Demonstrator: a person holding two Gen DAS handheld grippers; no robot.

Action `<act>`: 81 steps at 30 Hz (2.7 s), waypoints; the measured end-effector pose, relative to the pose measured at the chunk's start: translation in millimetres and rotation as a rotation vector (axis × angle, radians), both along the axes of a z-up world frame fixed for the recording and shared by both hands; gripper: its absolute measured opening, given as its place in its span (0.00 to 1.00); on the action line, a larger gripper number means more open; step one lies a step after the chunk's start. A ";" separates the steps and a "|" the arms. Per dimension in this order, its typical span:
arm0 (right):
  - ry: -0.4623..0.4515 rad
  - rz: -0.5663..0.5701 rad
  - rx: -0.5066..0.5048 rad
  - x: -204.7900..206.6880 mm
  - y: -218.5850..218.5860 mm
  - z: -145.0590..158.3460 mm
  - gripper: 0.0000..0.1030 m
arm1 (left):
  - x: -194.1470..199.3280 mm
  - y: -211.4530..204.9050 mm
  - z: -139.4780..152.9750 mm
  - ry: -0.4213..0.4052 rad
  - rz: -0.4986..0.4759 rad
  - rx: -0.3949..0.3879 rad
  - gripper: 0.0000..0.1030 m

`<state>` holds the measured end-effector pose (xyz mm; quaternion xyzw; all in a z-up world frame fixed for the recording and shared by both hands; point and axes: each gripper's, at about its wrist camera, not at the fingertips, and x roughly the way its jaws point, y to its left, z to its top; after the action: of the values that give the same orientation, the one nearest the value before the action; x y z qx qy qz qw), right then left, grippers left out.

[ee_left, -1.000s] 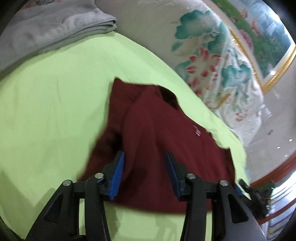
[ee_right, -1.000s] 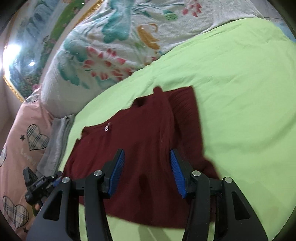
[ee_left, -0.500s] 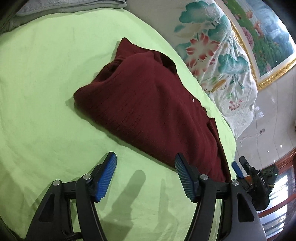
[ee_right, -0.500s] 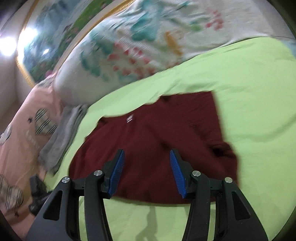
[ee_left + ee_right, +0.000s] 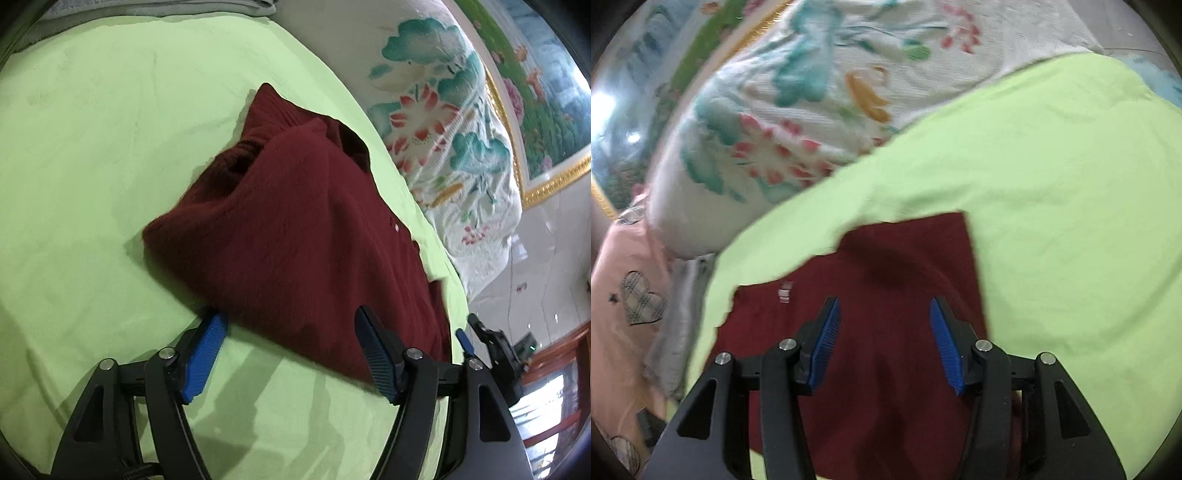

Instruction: Fold large clothes

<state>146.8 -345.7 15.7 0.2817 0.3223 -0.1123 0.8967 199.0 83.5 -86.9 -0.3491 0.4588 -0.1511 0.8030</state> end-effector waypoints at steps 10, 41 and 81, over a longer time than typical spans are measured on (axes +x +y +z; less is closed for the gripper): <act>0.076 0.331 0.018 66.5 98.8 -22.5 0.29 | 18.0 -12.9 3.6 -0.033 0.076 0.025 0.80; -0.171 0.201 0.774 15.8 -53.1 -74.0 0.67 | 20.7 -255.0 75.7 -0.358 -0.546 0.254 0.06; 0.079 0.210 0.239 29.6 -81.6 -51.5 0.20 | -1.1 -338.1 47.5 -0.312 -0.748 0.279 0.07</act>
<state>176.5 -427.2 -35.8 0.3466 0.3962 0.0101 0.8501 197.9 -254.7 -39.4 -0.0196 0.4430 -0.4191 0.7922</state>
